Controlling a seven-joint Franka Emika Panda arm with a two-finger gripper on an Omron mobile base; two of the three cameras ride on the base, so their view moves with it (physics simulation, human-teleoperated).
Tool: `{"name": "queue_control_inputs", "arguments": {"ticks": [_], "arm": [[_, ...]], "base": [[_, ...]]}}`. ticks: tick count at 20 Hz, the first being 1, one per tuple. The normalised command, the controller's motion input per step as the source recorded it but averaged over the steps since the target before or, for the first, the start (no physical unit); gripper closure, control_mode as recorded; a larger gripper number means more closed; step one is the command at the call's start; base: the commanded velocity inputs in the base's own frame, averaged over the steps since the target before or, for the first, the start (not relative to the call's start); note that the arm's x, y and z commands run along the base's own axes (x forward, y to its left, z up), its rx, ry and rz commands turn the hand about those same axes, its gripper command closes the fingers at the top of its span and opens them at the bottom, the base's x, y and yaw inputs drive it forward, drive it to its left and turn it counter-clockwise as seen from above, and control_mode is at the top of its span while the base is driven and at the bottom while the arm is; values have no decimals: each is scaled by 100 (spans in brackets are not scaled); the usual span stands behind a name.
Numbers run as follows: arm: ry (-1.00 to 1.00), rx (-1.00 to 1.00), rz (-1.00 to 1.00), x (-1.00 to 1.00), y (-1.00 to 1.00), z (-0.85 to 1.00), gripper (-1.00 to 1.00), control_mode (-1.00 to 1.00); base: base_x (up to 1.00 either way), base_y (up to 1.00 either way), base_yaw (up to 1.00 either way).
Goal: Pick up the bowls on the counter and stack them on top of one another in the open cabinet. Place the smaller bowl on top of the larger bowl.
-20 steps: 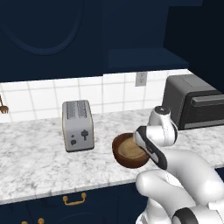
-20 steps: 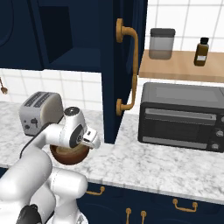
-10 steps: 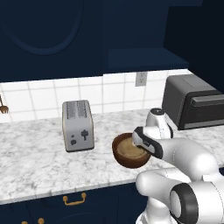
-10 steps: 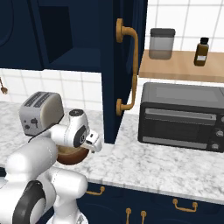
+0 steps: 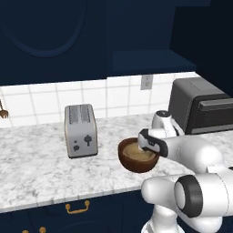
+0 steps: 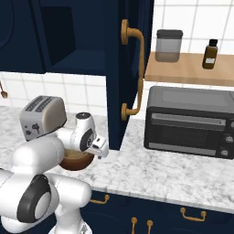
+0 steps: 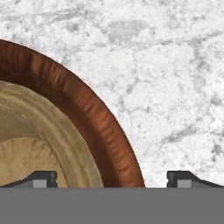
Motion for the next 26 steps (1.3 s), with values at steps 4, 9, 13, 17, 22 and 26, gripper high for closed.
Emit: {"name": "queue_control_inputs", "arguments": {"ticks": [4, 9, 13, 17, 22, 26], "arm": [[0, 0, 0, -8, 0, 0, -100, -100], [0, 0, 0, -9, 0, 0, -100, -100], [0, 0, 0, -10, 0, 0, 100, -100], [0, 0, 0, -13, 0, 0, 100, -100], [0, 0, 0, -40, 0, 1, 100, -100], [0, -2, -9, -48, 0, 49, 100, -100]], "base": [[0, 0, 0], [0, 0, 0], [0, 0, 0], [0, 0, 0], [0, 0, 0], [0, 0, 0]]}}
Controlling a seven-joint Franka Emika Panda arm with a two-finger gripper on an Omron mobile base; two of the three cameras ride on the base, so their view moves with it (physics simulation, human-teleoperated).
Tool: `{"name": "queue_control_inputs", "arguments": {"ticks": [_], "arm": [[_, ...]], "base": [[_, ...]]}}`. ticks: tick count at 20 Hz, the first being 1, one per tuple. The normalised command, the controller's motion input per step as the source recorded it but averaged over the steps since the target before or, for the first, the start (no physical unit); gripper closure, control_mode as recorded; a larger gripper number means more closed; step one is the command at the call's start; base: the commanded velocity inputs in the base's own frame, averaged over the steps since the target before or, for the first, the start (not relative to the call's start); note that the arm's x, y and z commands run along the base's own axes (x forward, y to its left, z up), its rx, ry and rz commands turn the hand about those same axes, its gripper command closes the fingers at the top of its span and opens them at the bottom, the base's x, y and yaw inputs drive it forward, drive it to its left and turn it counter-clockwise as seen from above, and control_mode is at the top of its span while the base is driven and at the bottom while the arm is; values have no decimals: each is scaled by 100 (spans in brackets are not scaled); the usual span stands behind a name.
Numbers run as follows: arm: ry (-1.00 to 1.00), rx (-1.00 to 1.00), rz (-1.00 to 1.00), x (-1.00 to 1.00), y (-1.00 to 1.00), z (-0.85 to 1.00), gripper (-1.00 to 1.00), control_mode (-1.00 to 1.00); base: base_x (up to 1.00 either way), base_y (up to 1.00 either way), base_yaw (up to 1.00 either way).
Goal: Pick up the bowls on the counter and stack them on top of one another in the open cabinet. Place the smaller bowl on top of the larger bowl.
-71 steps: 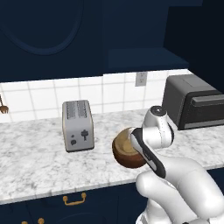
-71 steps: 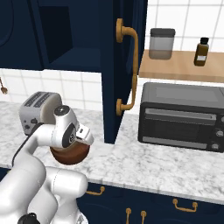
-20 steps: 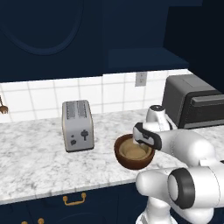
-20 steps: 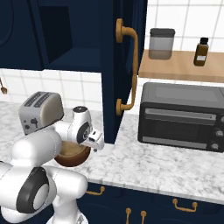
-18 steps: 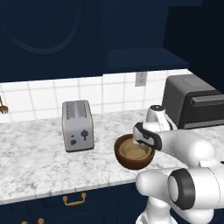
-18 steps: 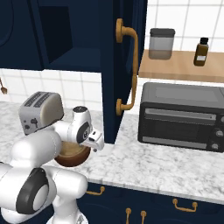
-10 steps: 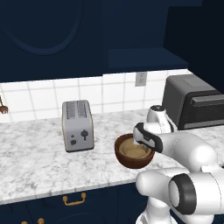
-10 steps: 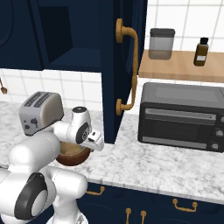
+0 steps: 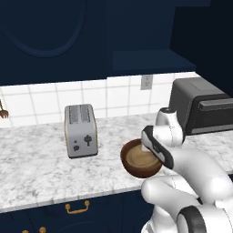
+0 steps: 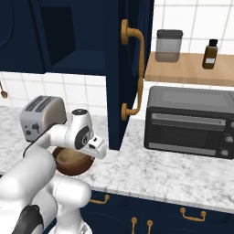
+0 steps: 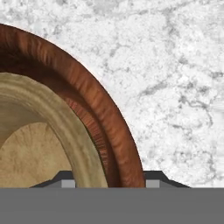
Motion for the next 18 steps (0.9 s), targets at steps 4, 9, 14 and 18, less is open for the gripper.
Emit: {"name": "queue_control_inputs", "arguments": {"ticks": [4, 9, 14, 18], "arm": [[-2, 0, -16, -40, 0, 93, 100, -100], [-9, 0, -22, -40, 1, 93, 100, -100], [-12, 0, -32, -43, 0, 95, 100, -100], [-17, 0, -28, -42, 0, 100, 100, -100]], "base": [[0, 0, 0], [0, 0, 0], [0, 0, 0], [0, 0, 0]]}}
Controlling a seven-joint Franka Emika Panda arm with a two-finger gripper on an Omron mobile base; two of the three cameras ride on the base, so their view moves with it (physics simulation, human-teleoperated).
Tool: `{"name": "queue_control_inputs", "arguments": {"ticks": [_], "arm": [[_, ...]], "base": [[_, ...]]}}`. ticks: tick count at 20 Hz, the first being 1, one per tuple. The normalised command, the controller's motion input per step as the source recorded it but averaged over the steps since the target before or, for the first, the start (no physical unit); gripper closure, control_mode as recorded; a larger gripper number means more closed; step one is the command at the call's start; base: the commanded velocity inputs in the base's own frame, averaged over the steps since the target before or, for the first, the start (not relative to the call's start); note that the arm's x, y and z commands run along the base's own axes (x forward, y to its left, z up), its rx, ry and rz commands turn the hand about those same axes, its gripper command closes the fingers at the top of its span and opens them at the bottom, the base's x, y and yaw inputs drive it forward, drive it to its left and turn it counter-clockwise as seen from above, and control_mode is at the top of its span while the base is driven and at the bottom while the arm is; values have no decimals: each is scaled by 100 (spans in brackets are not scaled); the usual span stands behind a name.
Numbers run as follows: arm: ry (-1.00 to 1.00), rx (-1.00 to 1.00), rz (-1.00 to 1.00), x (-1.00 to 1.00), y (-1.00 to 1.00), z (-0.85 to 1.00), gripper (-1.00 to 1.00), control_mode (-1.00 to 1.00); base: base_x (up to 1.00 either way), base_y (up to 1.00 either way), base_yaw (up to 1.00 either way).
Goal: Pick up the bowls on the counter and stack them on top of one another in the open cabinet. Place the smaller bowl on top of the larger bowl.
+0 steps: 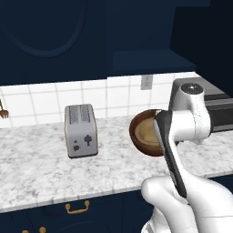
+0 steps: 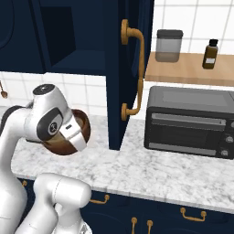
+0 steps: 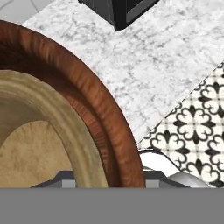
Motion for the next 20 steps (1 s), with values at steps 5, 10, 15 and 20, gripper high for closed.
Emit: {"name": "queue_control_inputs", "arguments": {"ticks": [5, 10, 15, 20], "arm": [[-27, 0, -24, -19, 2, 95, 100, -100], [-33, 20, -2, -13, 2, 60, 100, -100], [-20, 5, 0, -2, 0, 98, 100, -100], [-5, 0, -3, 8, 2, 100, 100, -100]], "base": [[0, 0, 0], [0, 0, 0], [0, 0, 0], [0, 0, 0]]}}
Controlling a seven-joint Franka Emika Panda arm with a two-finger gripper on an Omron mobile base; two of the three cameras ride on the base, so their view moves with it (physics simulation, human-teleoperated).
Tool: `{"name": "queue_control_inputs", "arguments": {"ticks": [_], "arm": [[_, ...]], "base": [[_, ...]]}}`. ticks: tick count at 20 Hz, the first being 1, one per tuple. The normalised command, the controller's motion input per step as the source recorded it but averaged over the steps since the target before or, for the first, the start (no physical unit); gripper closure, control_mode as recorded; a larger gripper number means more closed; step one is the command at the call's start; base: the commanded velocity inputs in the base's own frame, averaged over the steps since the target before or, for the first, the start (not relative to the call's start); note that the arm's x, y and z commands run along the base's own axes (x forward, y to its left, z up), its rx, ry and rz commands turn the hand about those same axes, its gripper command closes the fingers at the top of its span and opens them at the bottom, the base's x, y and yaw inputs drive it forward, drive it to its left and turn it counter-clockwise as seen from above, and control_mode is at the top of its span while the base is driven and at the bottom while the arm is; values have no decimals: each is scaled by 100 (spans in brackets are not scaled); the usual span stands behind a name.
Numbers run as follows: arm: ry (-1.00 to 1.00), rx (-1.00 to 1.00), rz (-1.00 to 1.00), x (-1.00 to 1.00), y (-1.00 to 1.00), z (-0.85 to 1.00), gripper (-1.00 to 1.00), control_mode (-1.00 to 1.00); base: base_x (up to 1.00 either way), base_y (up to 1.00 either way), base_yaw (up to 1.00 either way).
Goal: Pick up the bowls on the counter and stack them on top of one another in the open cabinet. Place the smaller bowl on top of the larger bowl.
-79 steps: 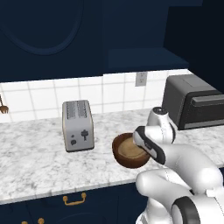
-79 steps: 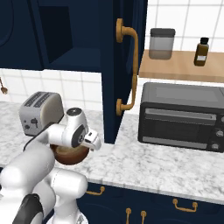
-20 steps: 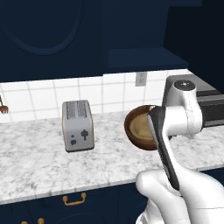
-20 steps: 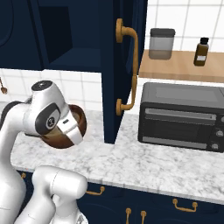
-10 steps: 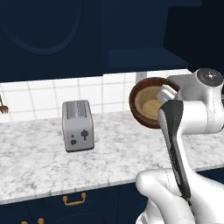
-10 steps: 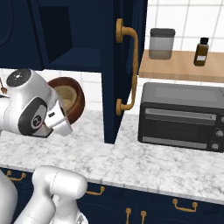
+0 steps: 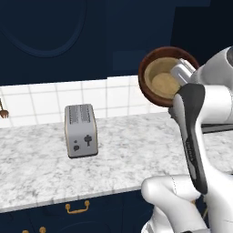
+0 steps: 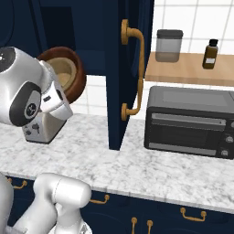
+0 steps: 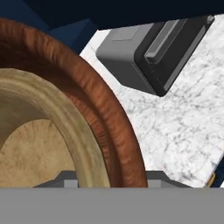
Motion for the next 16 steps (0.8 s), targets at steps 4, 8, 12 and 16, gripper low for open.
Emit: {"name": "queue_control_inputs", "arguments": {"ticks": [4, 8, 12, 16], "arm": [[0, 0, -12, 68, 1, 53, 100, -100], [0, 0, -19, 100, 0, 2, 100, -100], [-2, 2, -15, 90, 0, 0, 100, -100], [0, 4, -4, 36, 0, 25, 100, -100]], "base": [[0, 0, 0], [0, 0, 0], [0, 0, 0], [0, 0, 0]]}}
